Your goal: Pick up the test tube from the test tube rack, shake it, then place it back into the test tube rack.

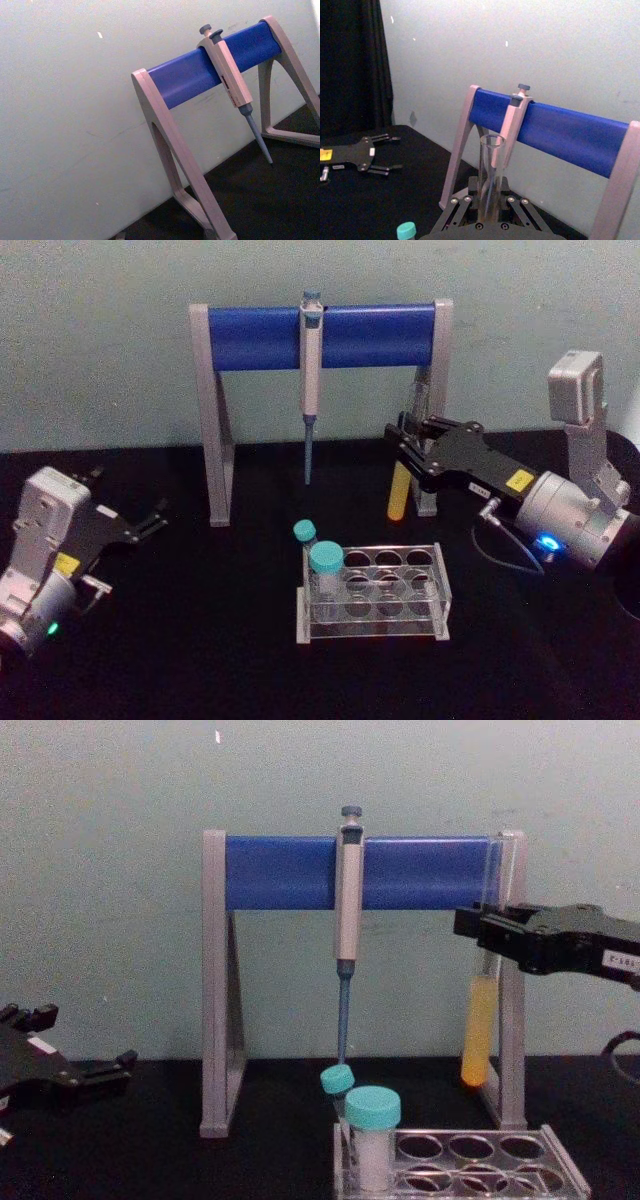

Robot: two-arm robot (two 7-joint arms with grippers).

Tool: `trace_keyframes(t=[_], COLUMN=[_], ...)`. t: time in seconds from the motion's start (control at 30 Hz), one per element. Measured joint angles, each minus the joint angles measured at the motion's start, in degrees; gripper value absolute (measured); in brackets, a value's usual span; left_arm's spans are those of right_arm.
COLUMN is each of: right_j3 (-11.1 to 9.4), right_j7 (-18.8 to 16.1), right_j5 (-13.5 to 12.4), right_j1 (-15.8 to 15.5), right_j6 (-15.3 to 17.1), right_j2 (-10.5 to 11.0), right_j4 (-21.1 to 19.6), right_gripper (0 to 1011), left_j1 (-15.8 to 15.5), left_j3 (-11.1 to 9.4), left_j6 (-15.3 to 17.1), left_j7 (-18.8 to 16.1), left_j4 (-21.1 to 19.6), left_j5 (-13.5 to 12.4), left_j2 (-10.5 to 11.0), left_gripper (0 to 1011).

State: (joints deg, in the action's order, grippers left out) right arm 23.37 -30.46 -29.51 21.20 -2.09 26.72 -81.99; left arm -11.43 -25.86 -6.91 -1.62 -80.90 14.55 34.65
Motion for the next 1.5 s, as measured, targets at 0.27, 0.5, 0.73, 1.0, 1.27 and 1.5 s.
trace_keyframes(t=[0.27, 0.5, 0.73, 1.0, 1.27, 1.5], right_j3=[-1.97, -3.27, -2.35, 1.02, 2.47, 1.55], right_j7=[1.65, 2.12, -0.27, -3.38, -3.45, -1.37], right_j5=[0.34, -0.05, -1.52, -2.42, -1.69, -0.38], right_j1=[-3.21, -7.6, -9.59, -5.43, -0.6, 1.08], right_j6=[1.2, 2.73, 3.38, 2.09, 0.03, -0.82], right_j2=[2.14, 4.78, 5.76, 2.67, -0.44, -1.05], right_j4=[-3.98, -9.46, -12.15, -7.85, -1.85, 0.67], right_gripper=[232, 232, 232, 232, 232, 232], left_j1=[0.0, 0.0, 0.0, 0.0, 0.0, 0.0], left_j3=[0.0, 0.0, 0.0, 0.0, 0.0, 0.0], left_j6=[0.0, 0.0, 0.0, 0.0, 0.0, 0.0], left_j7=[0.0, 0.0, 0.0, 0.0, 0.0, 0.0], left_j4=[0.0, 0.0, 0.0, 0.0, 0.0, 0.0], left_j5=[0.0, 0.0, 0.0, 0.0, 0.0, 0.0], left_j2=[0.0, 0.0, 0.0, 0.0, 0.0, 0.0], left_gripper=[1010, 1010, 1010, 1010, 1010, 1010])
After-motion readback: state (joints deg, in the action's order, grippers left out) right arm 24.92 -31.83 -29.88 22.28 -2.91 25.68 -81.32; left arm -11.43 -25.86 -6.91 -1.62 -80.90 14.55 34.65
